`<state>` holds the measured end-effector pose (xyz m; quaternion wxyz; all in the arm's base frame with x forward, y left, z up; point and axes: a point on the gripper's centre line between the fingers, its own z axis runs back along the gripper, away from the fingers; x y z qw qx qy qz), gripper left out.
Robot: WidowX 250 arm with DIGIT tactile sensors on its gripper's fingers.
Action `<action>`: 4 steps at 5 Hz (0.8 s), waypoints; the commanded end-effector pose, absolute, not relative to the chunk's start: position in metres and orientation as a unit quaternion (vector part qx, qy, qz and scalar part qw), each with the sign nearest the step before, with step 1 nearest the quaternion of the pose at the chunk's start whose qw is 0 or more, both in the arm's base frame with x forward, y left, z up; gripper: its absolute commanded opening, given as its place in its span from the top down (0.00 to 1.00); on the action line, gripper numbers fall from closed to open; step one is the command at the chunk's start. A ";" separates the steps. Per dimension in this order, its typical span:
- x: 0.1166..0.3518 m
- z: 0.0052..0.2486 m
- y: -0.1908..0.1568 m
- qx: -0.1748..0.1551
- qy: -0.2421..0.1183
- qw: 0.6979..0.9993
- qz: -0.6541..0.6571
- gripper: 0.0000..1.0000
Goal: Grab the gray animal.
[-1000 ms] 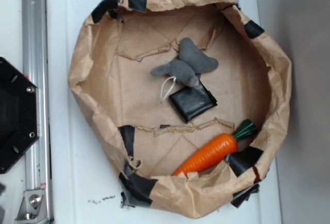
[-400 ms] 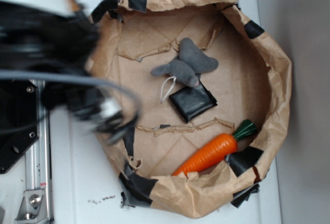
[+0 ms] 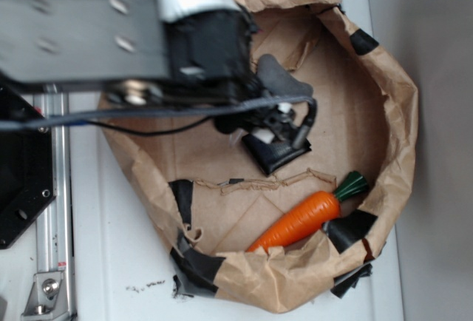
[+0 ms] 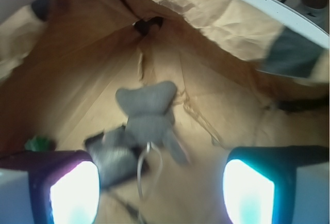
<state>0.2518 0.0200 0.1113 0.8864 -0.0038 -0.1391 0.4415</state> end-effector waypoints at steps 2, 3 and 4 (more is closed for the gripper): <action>0.314 0.040 0.051 -0.015 -0.115 0.867 0.485 0.00; 0.320 0.050 0.043 -0.070 -0.085 0.885 0.453 1.00; 0.316 0.100 0.026 -0.075 -0.105 0.921 0.367 1.00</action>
